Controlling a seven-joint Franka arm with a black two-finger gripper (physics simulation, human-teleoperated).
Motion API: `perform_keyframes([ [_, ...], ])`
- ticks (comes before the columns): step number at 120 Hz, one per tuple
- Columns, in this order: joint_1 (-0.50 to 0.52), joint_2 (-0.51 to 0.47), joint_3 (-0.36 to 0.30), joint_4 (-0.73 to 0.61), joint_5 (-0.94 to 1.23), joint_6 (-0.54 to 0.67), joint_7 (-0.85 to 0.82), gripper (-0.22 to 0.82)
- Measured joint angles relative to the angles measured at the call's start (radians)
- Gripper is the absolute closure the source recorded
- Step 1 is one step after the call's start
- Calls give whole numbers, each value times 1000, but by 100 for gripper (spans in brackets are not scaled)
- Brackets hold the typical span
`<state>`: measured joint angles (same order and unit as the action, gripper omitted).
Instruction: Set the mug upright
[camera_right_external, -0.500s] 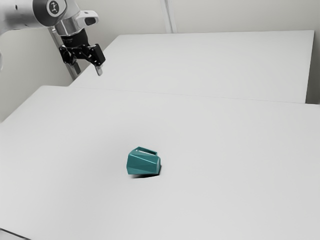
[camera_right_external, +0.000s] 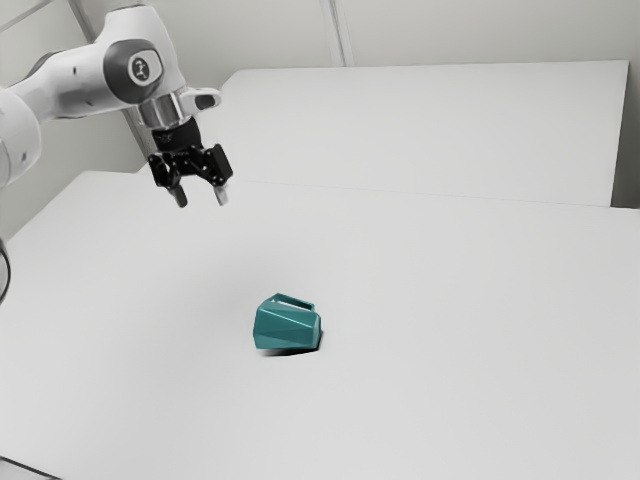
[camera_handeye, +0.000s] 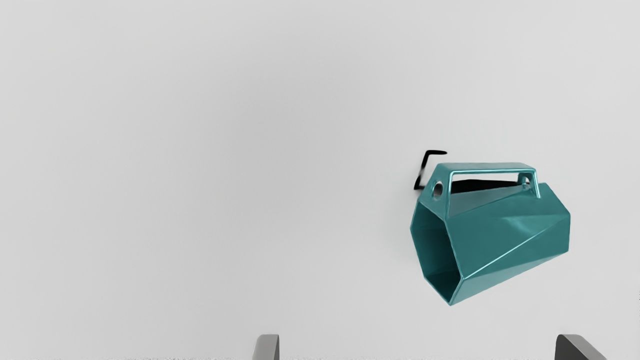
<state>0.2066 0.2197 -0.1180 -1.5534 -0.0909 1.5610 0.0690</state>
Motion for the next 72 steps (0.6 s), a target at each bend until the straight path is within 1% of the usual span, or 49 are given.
perform_keyframes([
  [15, 2, -3, 48, -97, -95, 16, 4, 0],
  [36, 1, -6, 59, -184, -232, 37, 12, 0],
  [60, 1, -5, 107, -316, -414, 86, 43, 0],
  [72, 1, -4, 115, -362, -491, 117, 77, 0],
])
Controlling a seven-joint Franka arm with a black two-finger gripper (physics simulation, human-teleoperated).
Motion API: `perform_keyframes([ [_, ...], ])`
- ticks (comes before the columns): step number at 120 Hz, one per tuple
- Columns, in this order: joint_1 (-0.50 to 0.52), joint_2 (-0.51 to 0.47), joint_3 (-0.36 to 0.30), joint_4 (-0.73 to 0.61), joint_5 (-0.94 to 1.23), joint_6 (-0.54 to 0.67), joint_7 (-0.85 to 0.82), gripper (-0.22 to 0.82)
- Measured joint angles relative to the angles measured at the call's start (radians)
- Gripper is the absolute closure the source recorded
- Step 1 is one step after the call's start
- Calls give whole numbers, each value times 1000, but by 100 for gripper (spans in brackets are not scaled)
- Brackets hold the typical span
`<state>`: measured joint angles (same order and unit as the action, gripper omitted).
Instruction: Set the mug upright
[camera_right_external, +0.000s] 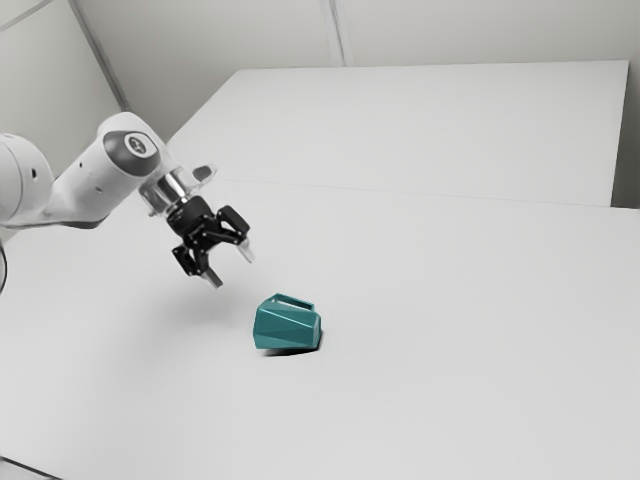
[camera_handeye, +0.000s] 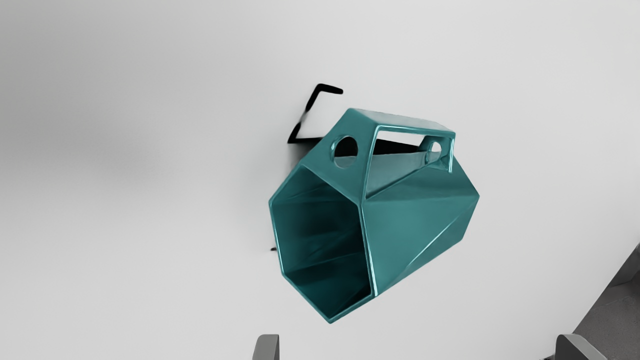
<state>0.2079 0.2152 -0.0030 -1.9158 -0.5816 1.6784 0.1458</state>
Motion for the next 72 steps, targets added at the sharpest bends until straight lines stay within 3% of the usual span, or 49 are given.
perform_keyframes([
  [29, -1, 1, 3, -119, -124, 68, 110, 0],
  [72, -3, 20, 4, -169, -205, 151, 271, 0],
])
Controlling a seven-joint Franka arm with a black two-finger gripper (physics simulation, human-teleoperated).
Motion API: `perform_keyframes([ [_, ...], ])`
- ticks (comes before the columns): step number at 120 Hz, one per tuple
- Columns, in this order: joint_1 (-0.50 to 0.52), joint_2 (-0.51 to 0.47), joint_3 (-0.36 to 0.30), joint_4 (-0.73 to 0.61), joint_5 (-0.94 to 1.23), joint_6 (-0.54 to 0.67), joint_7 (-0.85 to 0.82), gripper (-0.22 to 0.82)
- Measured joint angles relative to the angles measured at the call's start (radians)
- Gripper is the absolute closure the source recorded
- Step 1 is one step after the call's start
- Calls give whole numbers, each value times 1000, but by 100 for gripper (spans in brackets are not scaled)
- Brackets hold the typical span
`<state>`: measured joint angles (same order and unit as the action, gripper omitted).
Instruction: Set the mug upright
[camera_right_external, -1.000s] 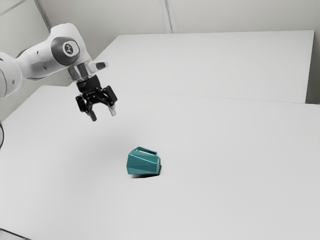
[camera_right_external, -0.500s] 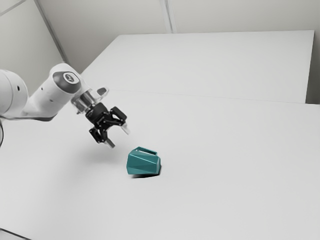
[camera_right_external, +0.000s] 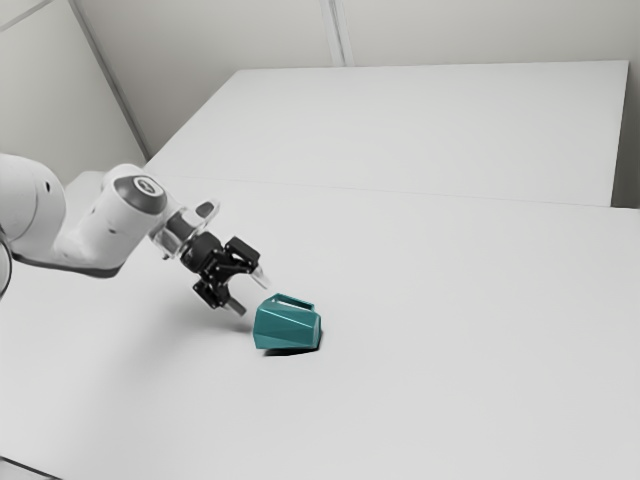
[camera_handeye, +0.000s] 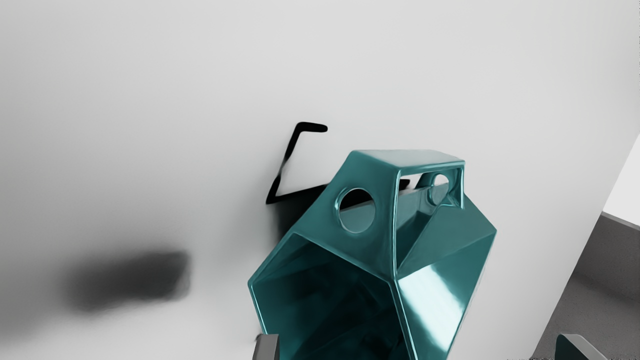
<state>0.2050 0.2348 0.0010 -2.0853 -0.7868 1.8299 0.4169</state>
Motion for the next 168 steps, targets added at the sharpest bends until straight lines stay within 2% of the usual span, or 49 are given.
perform_keyframes([
  [54, -47, 5, -3, -21, -87, 52, 151, 0],
  [132, -89, 18, -13, -58, -174, 84, 248, 0],
  [139, -91, 17, -14, -58, -178, 87, 255, 9],
  [157, -94, 16, -15, -57, -183, 91, 272, 45],
  [168, -95, 15, -15, -56, -183, 93, 281, 57],
])
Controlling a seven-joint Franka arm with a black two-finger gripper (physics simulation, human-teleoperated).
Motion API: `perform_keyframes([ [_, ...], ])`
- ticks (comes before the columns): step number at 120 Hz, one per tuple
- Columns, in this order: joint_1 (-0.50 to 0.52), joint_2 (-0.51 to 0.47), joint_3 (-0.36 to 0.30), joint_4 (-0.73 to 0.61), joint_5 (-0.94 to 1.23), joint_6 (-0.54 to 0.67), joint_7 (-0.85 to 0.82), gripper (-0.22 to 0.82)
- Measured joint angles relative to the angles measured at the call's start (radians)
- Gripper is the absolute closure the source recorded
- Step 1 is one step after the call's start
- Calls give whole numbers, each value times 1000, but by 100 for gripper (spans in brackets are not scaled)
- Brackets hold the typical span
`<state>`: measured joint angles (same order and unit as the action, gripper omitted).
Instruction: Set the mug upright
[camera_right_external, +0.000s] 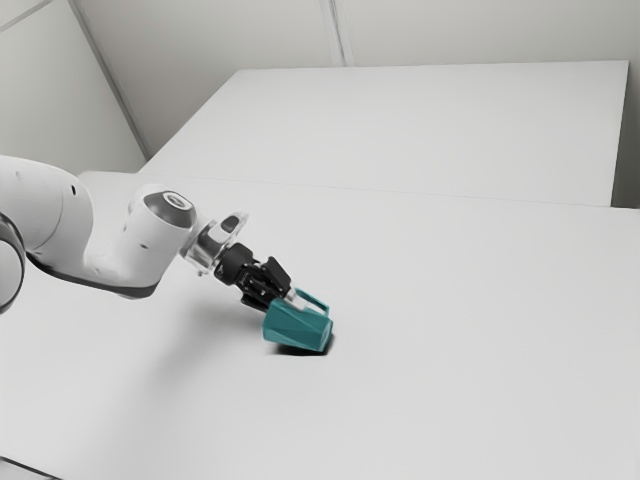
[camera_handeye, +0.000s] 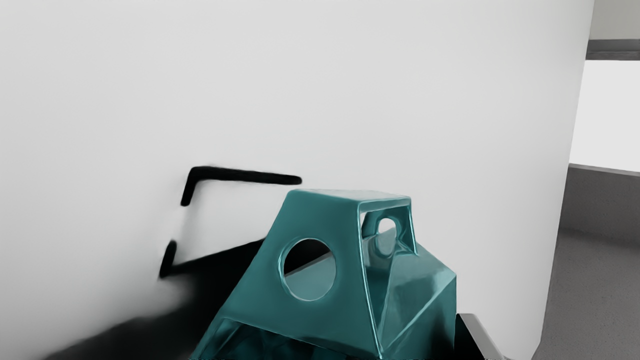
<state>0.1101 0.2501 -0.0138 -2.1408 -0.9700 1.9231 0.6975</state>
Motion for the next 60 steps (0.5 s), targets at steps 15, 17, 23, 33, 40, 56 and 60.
perform_keyframes([
  [15, -1, -1, 0, 3, 3, 4, 7, 63],
  [17, -1, -1, 0, 4, 3, 4, 8, 64],
  [23, -8, -2, -2, 11, 3, 5, 10, 66],
  [33, -17, -5, -5, 27, 4, 5, 13, 70],
  [40, -26, -8, -6, 37, 5, 4, 16, 74],
  [56, -38, -25, -6, 43, 9, 3, 20, 77],
  [60, -40, -30, -6, 43, 10, 3, 21, 77],
])
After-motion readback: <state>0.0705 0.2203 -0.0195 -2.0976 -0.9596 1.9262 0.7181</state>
